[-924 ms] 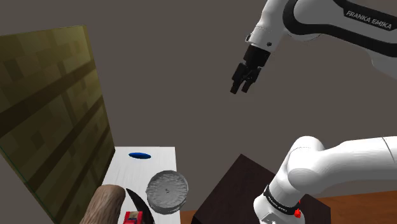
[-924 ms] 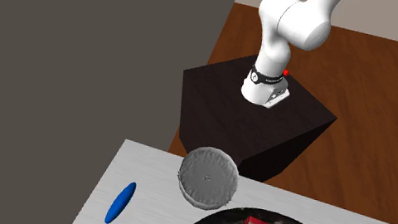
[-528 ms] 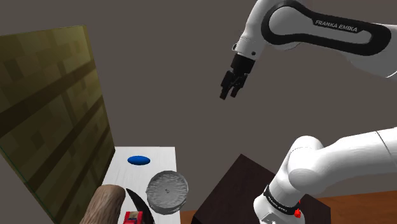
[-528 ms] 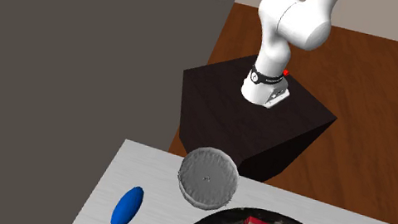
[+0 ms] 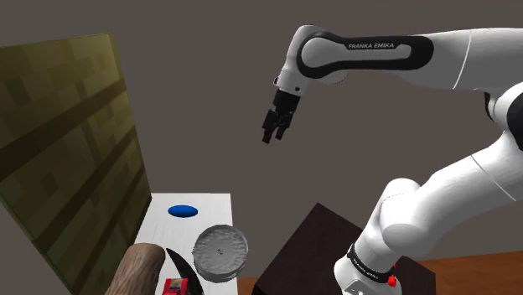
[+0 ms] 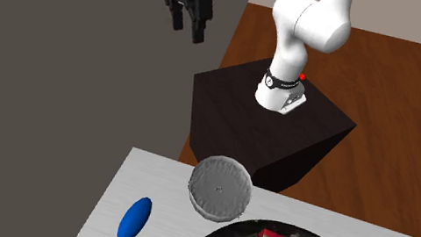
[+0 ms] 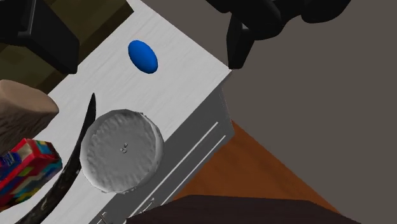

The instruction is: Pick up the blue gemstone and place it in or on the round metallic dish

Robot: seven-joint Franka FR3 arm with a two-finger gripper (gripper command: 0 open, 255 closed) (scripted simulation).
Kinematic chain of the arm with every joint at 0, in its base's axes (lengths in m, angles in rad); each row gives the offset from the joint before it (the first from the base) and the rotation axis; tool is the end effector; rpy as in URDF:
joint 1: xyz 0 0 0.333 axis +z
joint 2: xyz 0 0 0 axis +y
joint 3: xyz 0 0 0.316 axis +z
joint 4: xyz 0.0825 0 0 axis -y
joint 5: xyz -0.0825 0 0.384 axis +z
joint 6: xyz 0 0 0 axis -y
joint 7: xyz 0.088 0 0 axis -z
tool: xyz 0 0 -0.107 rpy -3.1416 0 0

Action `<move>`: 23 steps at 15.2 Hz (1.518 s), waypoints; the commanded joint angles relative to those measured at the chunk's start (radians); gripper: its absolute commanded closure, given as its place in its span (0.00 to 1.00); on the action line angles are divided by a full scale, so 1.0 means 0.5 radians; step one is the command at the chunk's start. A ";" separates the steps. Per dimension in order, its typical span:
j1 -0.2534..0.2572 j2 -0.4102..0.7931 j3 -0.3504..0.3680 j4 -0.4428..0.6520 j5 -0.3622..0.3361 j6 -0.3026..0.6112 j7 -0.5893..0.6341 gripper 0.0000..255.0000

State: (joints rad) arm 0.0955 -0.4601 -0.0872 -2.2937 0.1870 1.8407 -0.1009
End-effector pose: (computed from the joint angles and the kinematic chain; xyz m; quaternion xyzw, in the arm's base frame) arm 0.4151 0.0145 0.5274 -0.9934 -0.0341 -0.0069 0.1091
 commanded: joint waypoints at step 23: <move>0.293 1.143 0.009 0.605 0.292 0.362 0.389 0.00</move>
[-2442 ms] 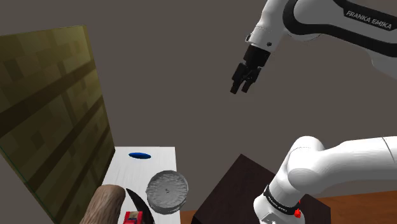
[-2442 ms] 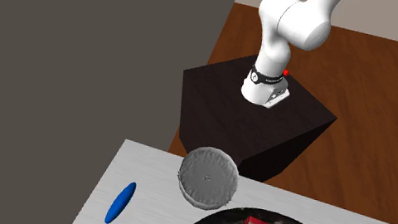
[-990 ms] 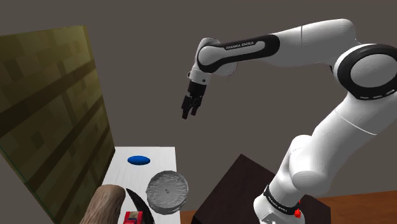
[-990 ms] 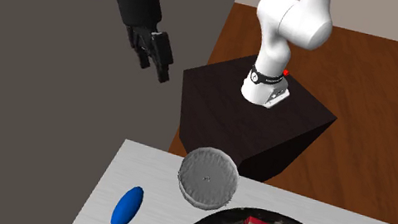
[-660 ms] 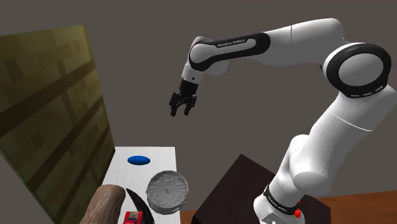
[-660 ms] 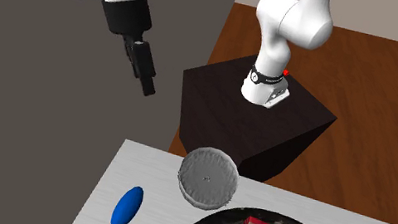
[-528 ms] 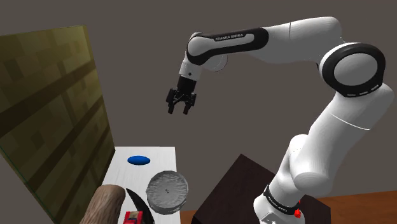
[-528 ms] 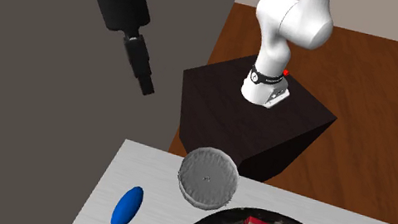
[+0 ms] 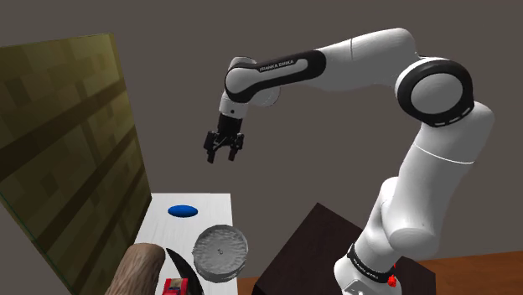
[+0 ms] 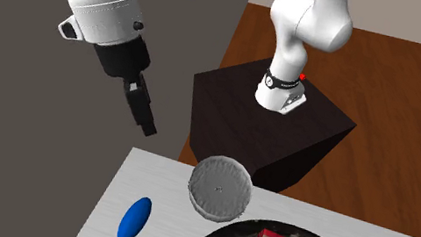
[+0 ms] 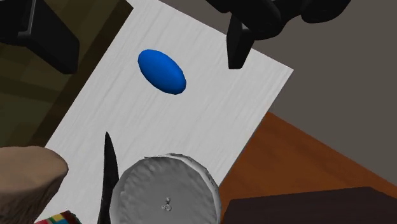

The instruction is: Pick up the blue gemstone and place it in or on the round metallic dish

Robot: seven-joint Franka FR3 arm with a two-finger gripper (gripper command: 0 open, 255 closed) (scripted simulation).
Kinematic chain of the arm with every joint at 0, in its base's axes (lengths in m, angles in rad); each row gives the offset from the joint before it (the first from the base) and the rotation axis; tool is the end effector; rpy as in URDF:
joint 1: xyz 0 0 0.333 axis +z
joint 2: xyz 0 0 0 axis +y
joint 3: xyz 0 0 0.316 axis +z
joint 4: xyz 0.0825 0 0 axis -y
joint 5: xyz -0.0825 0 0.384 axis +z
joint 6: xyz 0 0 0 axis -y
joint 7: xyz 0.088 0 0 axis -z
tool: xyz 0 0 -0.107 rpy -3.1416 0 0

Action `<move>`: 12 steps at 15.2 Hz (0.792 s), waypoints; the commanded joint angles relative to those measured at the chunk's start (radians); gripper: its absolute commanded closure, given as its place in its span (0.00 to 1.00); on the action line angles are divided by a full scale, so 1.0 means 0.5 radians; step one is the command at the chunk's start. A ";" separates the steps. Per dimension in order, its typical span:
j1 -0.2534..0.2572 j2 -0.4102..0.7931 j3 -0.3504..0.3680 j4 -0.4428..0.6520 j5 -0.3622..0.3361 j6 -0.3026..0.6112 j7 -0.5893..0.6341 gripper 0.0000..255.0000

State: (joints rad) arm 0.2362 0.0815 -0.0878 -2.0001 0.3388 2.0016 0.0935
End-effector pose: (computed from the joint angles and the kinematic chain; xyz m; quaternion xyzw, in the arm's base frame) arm 0.5548 0.1040 0.4148 -0.9872 0.0494 0.0564 0.1410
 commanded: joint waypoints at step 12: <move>0.179 0.864 0.084 0.514 -0.207 0.303 0.102 0.00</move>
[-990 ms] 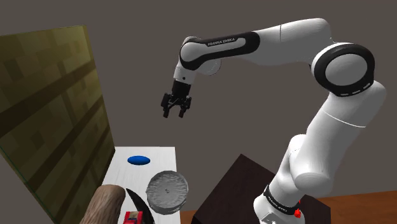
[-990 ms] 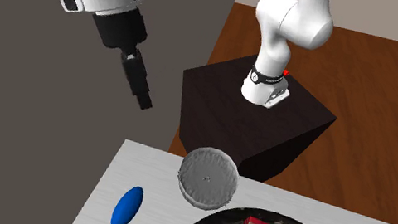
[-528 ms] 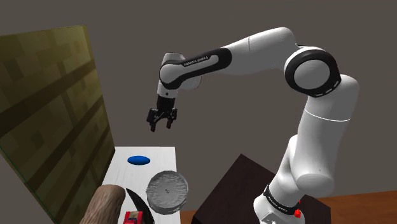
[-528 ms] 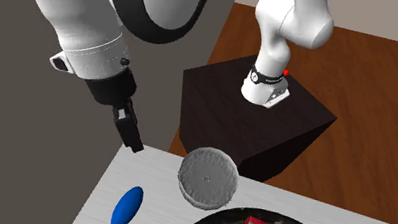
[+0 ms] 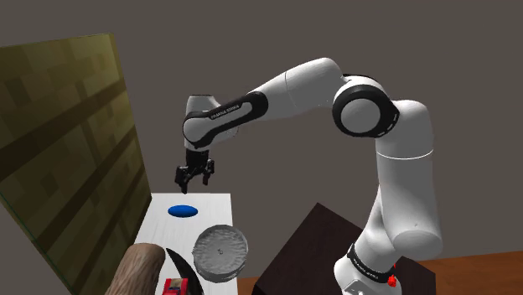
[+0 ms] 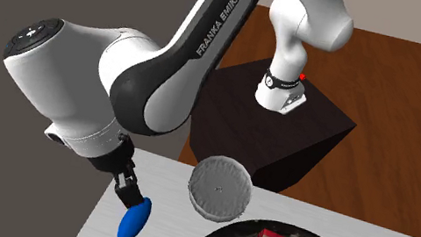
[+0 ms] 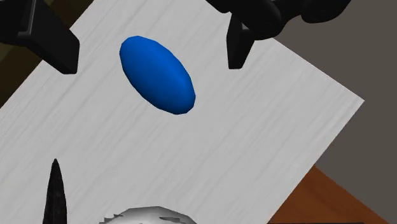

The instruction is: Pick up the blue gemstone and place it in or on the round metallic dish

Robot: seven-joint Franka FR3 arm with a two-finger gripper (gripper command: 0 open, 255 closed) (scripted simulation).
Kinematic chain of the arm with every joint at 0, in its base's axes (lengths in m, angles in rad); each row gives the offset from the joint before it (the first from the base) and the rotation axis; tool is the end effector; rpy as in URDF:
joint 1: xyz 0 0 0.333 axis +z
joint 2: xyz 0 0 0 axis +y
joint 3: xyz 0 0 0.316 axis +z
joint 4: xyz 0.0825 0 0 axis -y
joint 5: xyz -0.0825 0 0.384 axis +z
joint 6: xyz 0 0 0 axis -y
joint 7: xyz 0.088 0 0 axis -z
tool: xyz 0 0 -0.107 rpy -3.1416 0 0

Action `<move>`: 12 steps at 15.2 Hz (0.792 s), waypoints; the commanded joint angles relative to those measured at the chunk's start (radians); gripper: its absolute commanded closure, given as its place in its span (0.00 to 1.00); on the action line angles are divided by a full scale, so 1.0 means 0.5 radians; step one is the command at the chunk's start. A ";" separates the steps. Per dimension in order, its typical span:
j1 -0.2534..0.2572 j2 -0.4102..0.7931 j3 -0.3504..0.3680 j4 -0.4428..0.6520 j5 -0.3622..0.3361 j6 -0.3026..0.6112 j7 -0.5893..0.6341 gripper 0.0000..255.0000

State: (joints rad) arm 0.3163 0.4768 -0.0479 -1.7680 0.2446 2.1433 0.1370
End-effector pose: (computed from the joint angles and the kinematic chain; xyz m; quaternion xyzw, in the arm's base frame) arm 0.6208 0.1839 0.2864 -0.9949 0.0038 0.0663 0.0763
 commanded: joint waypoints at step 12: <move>0.108 0.585 0.009 0.391 -0.110 0.154 0.065 0.00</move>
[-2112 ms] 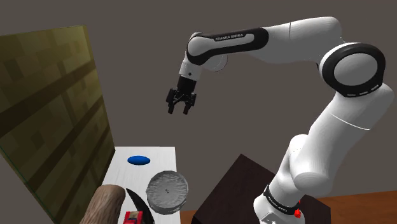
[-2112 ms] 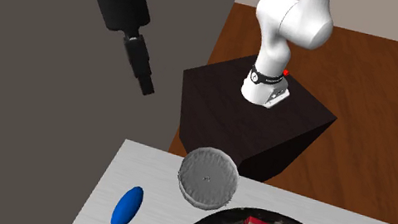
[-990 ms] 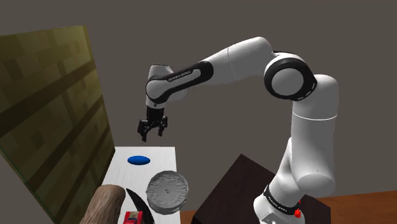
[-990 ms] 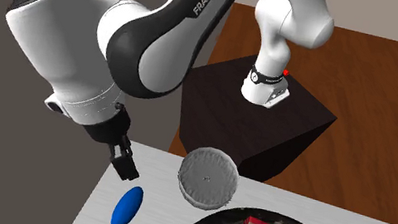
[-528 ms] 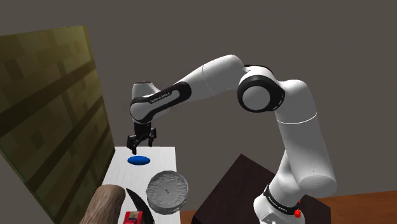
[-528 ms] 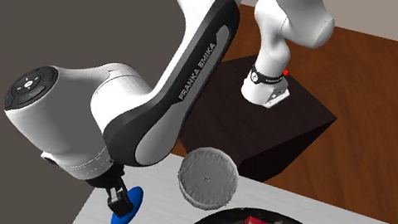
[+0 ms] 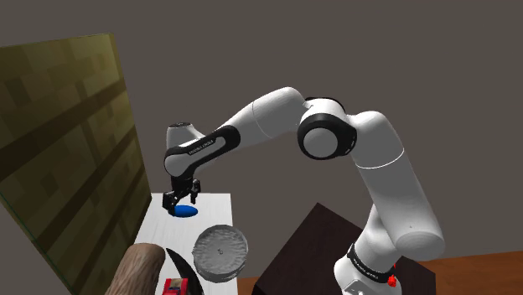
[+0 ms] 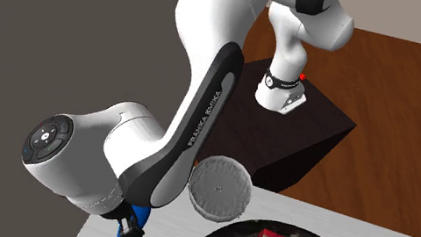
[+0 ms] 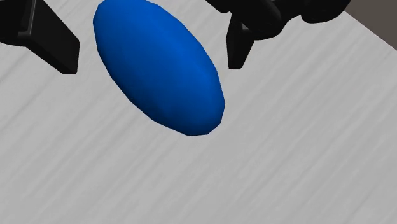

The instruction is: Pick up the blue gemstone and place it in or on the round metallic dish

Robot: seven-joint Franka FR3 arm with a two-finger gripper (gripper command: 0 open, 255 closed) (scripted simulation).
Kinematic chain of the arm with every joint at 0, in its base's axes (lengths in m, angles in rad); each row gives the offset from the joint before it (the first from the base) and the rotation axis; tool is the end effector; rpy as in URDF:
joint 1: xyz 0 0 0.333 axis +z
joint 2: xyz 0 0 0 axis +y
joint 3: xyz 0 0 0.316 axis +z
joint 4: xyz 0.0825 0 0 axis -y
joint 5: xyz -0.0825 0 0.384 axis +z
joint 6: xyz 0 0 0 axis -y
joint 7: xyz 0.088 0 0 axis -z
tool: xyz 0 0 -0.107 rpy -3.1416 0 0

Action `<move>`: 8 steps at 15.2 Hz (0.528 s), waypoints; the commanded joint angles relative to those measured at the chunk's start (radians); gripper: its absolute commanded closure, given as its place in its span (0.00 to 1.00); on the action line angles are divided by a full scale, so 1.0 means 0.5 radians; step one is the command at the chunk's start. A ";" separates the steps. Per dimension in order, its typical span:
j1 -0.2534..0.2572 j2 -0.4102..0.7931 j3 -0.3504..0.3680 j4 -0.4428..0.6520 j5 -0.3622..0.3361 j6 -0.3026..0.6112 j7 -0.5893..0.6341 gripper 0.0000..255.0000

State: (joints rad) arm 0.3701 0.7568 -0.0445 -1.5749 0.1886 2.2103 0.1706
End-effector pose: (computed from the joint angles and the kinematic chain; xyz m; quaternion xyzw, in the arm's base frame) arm 0.6474 0.2292 0.1848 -0.9964 -0.0217 0.0716 0.0401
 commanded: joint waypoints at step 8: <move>0.002 0.049 0.005 0.001 0.005 0.049 -0.004 0.00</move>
State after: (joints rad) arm 0.3711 0.7814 -0.0421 -1.5743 0.1913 2.2345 0.1688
